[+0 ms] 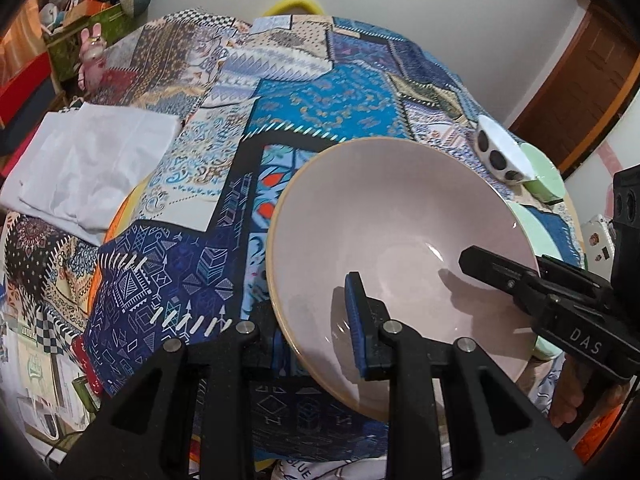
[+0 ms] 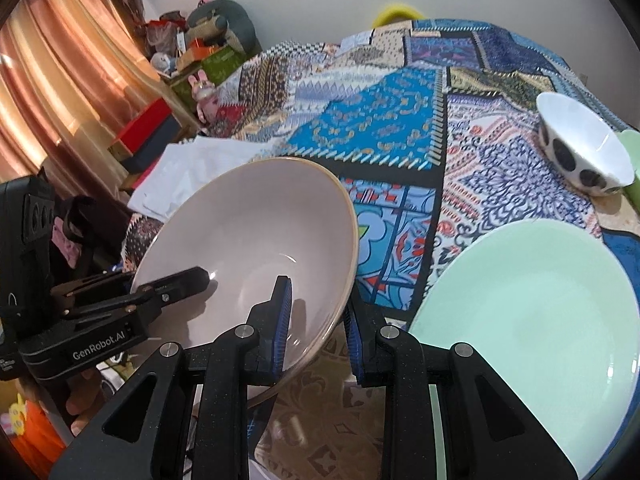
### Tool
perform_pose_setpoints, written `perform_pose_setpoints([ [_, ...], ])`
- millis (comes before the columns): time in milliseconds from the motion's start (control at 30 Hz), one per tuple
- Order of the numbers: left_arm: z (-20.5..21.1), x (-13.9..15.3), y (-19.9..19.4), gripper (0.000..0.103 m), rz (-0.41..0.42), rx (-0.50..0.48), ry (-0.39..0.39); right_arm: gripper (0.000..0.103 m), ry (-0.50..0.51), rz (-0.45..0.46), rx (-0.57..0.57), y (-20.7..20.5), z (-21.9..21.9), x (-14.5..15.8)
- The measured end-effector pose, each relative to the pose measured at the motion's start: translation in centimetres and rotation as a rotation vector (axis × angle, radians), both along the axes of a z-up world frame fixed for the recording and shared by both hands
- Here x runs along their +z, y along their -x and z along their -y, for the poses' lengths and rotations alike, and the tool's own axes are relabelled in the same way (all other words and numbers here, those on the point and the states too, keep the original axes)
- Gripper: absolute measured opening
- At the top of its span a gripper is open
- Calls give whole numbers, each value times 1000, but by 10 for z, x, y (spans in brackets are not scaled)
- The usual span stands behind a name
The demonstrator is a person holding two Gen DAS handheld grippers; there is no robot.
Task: Organize plates and bowls
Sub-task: 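Carry the pink bowl over the mint green plate stack, then lower the pink bowl onto the mint green plate and open both grippers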
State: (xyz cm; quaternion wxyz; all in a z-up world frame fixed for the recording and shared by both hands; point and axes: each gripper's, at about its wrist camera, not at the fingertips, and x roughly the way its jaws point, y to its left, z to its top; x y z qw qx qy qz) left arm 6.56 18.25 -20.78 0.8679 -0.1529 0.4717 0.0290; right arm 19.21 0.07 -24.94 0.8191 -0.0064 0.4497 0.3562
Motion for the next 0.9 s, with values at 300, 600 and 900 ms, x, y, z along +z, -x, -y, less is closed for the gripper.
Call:
perform_pose_setpoints([
  [300, -10, -17, -2, 26, -31, 17, 13, 23, 48, -18, 21, 1, -12, -12],
  [600, -5, -22, -3, 26, -34, 22, -31, 26, 70, -16, 33, 1, -14, -13],
  [900, -4, -13, 5, 26, -23, 37, -43, 26, 56, 4, 23, 2, -4, -5],
])
